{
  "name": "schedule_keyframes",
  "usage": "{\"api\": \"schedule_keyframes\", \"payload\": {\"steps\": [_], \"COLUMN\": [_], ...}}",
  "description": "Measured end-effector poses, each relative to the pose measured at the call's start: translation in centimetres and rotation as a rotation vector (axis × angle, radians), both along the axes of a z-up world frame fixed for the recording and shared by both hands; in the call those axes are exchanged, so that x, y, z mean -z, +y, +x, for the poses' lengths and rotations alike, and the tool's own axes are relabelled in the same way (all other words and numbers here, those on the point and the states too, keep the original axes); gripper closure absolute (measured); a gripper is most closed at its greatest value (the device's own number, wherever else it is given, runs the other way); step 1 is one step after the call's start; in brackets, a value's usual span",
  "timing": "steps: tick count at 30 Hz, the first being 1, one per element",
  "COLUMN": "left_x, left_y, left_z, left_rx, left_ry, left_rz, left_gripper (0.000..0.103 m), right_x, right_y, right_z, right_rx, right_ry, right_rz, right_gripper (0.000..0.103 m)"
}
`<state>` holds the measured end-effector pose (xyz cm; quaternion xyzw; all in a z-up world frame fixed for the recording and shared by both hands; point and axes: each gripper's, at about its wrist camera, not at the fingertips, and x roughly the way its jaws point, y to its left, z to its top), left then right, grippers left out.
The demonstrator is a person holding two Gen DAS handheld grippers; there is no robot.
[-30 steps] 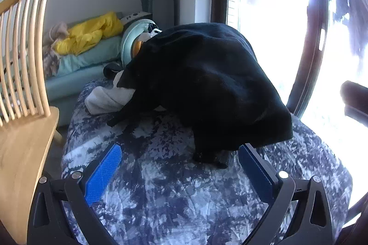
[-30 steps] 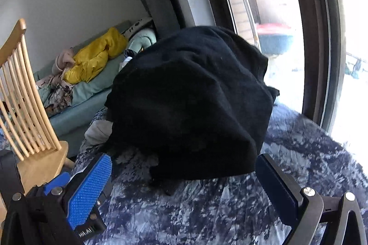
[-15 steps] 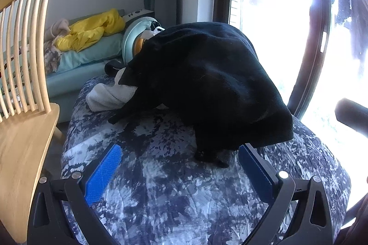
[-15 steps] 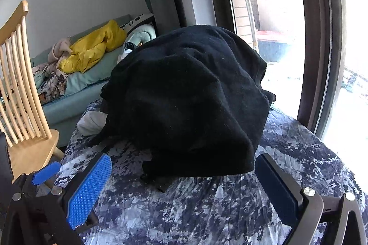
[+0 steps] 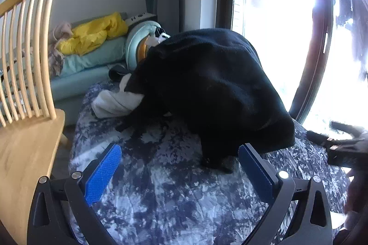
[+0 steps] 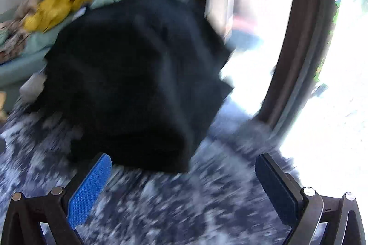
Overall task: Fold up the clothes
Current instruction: 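Grasp the black fleece garment with the right tool and lift it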
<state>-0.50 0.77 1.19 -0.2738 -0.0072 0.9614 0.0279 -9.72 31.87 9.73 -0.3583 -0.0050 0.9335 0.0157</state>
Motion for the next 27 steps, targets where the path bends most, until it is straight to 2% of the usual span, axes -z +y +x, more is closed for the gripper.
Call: {"api": "schedule_keyframes", "payload": {"steps": [3,6,11,14,16,17,18,20,21,23,27], "left_x": [-0.3,-0.3,-0.1,0.0,0.1,0.1,0.0,-0.1,-0.2,-0.3,-0.4], "left_y": [0.0,0.2,0.5,0.7,0.8,0.8,0.8,0.8,0.7,0.7,0.6], "left_z": [0.2,0.3,0.2,0.2,0.2,0.2,0.3,0.5,0.6,0.7,0.9], "left_rx": [-0.002,0.003,0.013,0.019,0.021,0.02,0.02,0.019,0.018,0.016,0.027], "left_ry": [0.02,0.028,0.027,0.022,0.018,0.021,0.024,0.034,0.04,0.048,0.054], "left_rz": [-0.026,-0.055,-0.084,-0.088,-0.09,-0.091,-0.091,-0.09,-0.091,-0.099,-0.098], "left_gripper": [0.0,0.0,0.0,0.0,0.0,0.0,0.0,0.0,0.0,0.0,0.0], "right_x": [1.7,2.5,3.5,3.7,3.8,3.9,4.1,4.2,4.1,3.6,0.9], "right_y": [0.5,0.4,0.3,0.4,0.5,0.5,0.4,0.2,0.0,-0.5,-1.0], "right_z": [-1.8,-3.9,-6.9,-8.1,-8.6,-8.9,-9.0,-8.7,-8.3,-7.3,-3.9], "right_rx": [-0.039,-0.049,-0.035,-0.029,-0.035,-0.04,-0.047,-0.063,-0.072,-0.09,-0.12], "right_ry": [-0.073,-0.101,-0.115,-0.133,-0.154,-0.17,-0.199,-0.231,-0.239,-0.232,-0.17], "right_rz": [-0.065,-0.054,0.023,0.001,-0.031,-0.05,-0.071,-0.094,-0.101,-0.103,-0.138], "right_gripper": [0.001,0.001,0.001,0.001,0.012,0.032,0.057,0.08,0.088,0.094,0.096]}}
